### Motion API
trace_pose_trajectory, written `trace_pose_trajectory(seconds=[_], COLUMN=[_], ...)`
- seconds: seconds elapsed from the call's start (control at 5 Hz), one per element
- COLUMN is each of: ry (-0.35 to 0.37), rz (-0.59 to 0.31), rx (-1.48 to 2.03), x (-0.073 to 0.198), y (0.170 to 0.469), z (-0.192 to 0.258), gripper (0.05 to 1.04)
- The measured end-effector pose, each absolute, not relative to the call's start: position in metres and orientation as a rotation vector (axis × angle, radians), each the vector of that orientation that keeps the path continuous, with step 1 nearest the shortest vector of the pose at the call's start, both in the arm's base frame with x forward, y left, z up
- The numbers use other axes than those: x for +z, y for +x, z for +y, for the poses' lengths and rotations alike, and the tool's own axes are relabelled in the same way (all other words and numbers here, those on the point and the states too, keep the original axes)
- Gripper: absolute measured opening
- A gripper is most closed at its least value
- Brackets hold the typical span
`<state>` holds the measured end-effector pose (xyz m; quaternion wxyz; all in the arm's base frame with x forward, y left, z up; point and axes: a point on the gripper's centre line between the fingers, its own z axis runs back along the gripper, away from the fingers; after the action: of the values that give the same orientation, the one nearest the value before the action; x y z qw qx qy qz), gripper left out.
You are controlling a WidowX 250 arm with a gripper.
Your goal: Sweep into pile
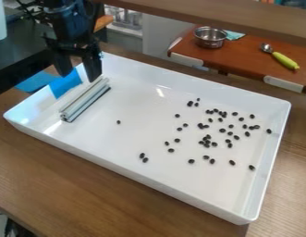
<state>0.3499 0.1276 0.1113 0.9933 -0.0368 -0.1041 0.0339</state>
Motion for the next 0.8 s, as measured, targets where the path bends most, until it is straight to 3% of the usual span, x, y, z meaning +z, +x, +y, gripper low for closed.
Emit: trace_pose_trajectory(seconds=[0.8], ry=[-0.010], rz=[-0.197], rx=[0.094], x=[0.071], y=[0.359], z=[0.144], gripper=[1.001])
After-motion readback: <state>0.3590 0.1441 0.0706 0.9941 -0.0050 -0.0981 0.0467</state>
